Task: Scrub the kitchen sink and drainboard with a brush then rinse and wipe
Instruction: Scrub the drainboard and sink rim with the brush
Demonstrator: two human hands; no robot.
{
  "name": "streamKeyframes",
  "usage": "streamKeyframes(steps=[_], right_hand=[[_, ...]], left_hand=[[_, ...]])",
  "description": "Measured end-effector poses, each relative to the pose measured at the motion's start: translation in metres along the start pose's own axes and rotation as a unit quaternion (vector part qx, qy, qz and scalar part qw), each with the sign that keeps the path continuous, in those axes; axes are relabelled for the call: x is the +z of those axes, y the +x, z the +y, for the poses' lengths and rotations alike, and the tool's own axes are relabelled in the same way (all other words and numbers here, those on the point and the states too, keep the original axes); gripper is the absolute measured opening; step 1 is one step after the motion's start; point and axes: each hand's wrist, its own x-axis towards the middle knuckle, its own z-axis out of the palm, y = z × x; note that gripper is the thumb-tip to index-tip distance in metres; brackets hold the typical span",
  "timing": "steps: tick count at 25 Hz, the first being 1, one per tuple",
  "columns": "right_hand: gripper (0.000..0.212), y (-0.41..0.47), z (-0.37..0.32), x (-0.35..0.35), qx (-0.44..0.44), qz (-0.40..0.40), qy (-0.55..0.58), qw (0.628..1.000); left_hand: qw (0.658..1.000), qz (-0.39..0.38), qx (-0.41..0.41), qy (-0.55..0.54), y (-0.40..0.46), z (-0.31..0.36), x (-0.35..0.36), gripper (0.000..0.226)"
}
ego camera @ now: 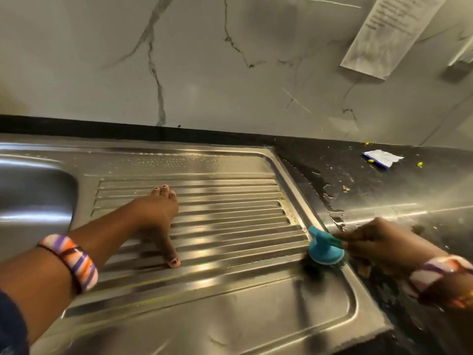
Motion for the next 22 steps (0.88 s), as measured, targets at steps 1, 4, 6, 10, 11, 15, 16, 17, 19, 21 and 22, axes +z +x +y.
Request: streamKeyframes(steps=[1, 4, 6, 10, 11, 15, 16, 17, 19, 21, 22], right_hand=[[0.025, 0.016, -0.009, -0.002, -0.006, 0.024, -0.018, 1.000], [0.028, 0.084, -0.043, -0.015, -0.033, 0.092, 0.008, 0.995], [0.024, 0.133, -0.070, -0.026, -0.038, 0.130, 0.075, 0.988], [0.030, 0.201, -0.116, -0.038, -0.041, 0.175, 0.040, 0.983], [0.031, 0.204, -0.124, -0.041, -0.029, 0.184, -0.003, 0.983], [0.022, 0.147, -0.100, -0.035, -0.031, 0.140, -0.120, 0.982], [0.027, 0.124, -0.085, -0.030, -0.020, 0.122, -0.101, 0.987], [0.028, 0.100, -0.071, -0.024, -0.009, 0.100, -0.098, 0.990], [0.026, 0.050, -0.046, -0.008, 0.013, 0.075, -0.137, 0.988], [0.025, -0.004, -0.021, 0.016, 0.042, 0.066, -0.189, 0.979], [0.026, -0.027, -0.011, 0.032, 0.050, 0.072, -0.205, 0.975]], left_hand=[[1.000, 0.000, 0.004, -0.023, 0.001, -0.004, 0.002, 0.143], [0.999, -0.004, 0.015, -0.041, 0.008, -0.012, 0.008, 0.147], [0.999, -0.008, 0.018, -0.029, 0.011, -0.012, 0.009, 0.148], [1.000, -0.019, 0.006, 0.011, 0.016, -0.006, 0.001, 0.150], [1.000, -0.020, 0.002, 0.014, 0.015, -0.005, -0.001, 0.150], [1.000, -0.017, 0.002, 0.012, 0.009, -0.004, -0.002, 0.146], [1.000, -0.015, 0.004, 0.012, 0.006, -0.004, -0.001, 0.144], [1.000, -0.012, 0.006, 0.014, 0.004, -0.003, -0.002, 0.141], [1.000, -0.002, 0.008, 0.018, -0.001, -0.002, -0.004, 0.137], [1.000, 0.004, 0.006, 0.023, -0.004, 0.001, -0.005, 0.136], [1.000, 0.008, 0.003, 0.028, -0.004, 0.001, -0.003, 0.136]])
